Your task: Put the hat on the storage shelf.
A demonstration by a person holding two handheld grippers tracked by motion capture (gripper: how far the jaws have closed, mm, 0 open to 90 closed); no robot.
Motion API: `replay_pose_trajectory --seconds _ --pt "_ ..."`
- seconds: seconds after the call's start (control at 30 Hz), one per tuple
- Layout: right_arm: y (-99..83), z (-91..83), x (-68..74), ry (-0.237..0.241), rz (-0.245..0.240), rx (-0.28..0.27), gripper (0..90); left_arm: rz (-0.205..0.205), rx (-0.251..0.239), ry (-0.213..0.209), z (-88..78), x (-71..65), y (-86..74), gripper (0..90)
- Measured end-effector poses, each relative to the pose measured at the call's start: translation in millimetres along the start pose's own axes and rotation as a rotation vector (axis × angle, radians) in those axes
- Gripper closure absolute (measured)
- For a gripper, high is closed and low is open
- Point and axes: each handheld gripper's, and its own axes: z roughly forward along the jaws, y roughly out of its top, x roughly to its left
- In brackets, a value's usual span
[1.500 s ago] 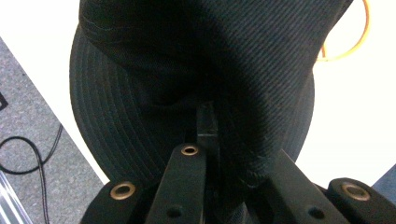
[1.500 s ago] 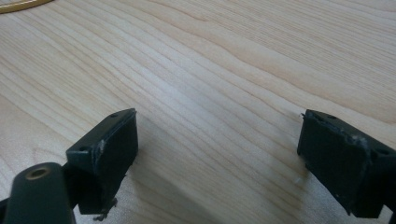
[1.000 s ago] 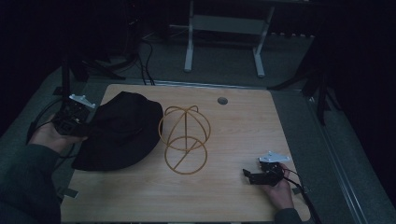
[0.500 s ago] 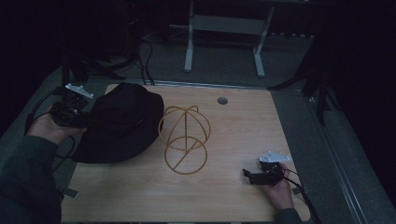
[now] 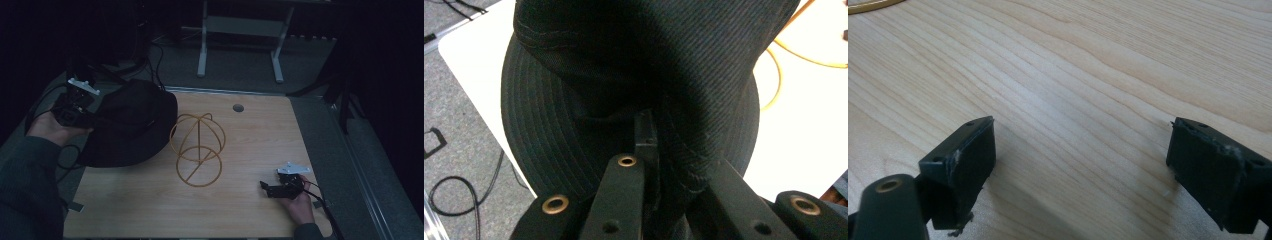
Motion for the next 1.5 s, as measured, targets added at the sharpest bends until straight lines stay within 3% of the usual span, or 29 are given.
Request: replay_pose_trajectory --seconds 0.4,0.77,1.5 --pt "0.0 0.0 -0.1 0.0 -0.001 0.0 12.1 0.024 -0.009 0.004 -14.3 -3.0 12.1 88.2" --pt "0.0 0.0 -0.2 0.0 -0.003 0.001 12.1 0.019 -0.029 0.019 -25.8 -2.0 19.8 88.2" --pt "0.0 0.0 -0.2 0.0 -0.003 0.0 12.1 0.029 -0.082 -0.009 -48.8 -6.0 27.6 88.2"
